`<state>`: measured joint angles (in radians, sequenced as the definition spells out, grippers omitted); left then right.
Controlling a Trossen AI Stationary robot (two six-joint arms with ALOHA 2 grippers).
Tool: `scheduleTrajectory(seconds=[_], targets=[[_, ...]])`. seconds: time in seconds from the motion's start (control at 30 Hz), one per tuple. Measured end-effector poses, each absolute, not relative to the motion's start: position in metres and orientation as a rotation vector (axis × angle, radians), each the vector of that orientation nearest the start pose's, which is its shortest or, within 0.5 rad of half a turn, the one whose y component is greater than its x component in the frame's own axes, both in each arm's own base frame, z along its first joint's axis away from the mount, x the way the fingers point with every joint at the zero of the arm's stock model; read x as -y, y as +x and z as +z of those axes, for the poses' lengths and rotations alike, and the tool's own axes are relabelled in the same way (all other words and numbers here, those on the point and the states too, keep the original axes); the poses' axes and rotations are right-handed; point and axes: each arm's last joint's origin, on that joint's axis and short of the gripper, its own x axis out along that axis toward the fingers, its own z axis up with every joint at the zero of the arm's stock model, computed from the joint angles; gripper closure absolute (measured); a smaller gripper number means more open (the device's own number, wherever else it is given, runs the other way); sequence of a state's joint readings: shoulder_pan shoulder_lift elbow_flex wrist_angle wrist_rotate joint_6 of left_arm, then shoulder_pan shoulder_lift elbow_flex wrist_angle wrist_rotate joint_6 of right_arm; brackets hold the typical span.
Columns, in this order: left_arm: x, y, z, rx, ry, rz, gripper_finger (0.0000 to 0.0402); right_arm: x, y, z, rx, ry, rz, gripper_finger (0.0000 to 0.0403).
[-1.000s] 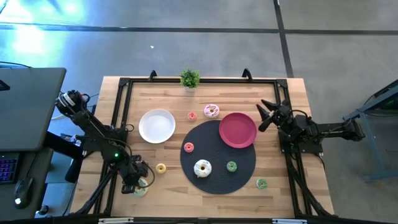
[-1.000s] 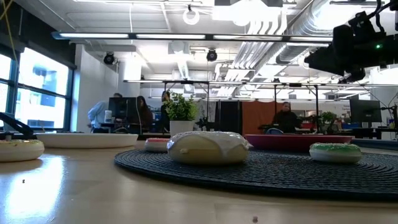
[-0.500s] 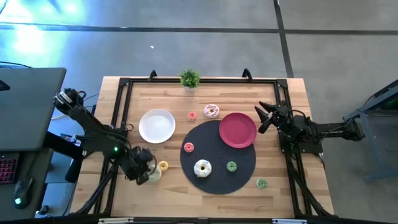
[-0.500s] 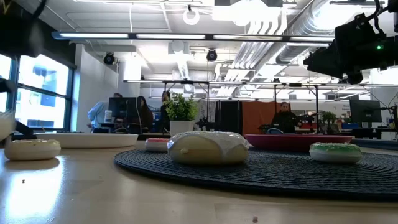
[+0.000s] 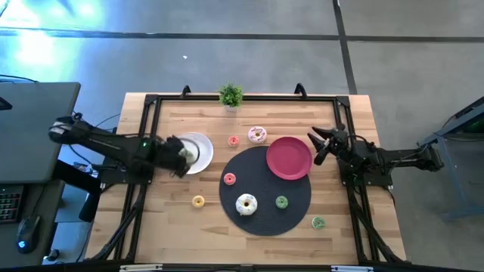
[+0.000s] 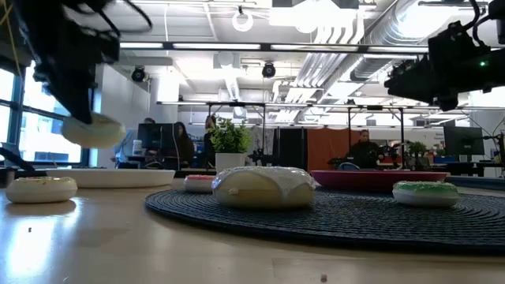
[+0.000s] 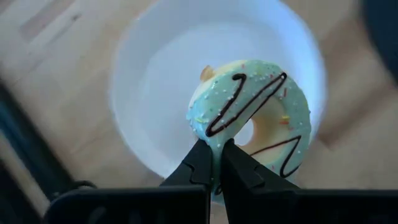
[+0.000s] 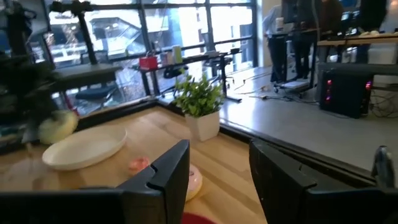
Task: Pick & Place donuts
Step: Put the blue donut onto the white plate, then put the white donut onto the white plate
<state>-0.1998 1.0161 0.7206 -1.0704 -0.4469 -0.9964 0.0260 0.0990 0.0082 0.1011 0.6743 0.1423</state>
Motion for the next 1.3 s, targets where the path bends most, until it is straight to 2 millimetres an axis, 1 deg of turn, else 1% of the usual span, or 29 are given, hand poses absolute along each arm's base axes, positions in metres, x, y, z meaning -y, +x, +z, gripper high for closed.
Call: scheduleTrajectory(seconds=[0.1,0.23,0.37,0.47,0.6,0.67,0.83,0.93,1.03,1.17,1.3], targets=[[0.0,0.159,0.211,-0.988,-0.464,0.83,0.0396,0.015,0.098,0.167,0.042,0.137,-0.621,0.0247],[-0.023,0.169,0.201,-0.894,-0.536,0.807,0.0396,0.014,0.098,0.167,0.04,0.137,-0.594,0.0247],[-0.04,0.169,0.191,-0.853,-0.572,0.824,0.0396,0.014,0.099,0.167,0.039,0.137,-0.582,0.0247],[-0.048,0.162,0.183,-0.887,-0.569,0.863,0.0396,0.014,0.099,0.167,0.039,0.137,-0.579,0.0247],[-0.054,0.157,0.175,-0.903,-0.589,0.89,0.0394,0.014,0.099,0.167,0.036,0.129,-0.578,0.0247],[-0.056,0.155,0.172,-0.911,-0.577,0.892,0.0385,0.014,0.099,0.167,0.037,0.128,-0.579,0.0247],[-0.058,0.153,0.167,-0.909,-0.585,0.908,0.0337,0.014,0.099,0.167,0.038,0.128,-0.576,0.0247],[-0.059,0.154,0.168,-0.891,-0.572,0.923,0.0308,0.013,0.099,0.167,0.038,0.129,-0.546,0.0247],[-0.06,0.154,0.168,-0.883,-0.539,0.937,0.0289,0.012,0.1,0.169,0.047,0.133,-0.487,0.0247],[-0.06,0.156,0.175,-0.885,-0.531,0.933,0.028,0.008,0.102,0.173,0.088,0.143,-0.363,0.0247],[-0.062,0.16,0.187,-0.88,-0.496,0.903,0.0279,0.007,0.105,0.176,0.105,0.145,-0.302,0.0247]])
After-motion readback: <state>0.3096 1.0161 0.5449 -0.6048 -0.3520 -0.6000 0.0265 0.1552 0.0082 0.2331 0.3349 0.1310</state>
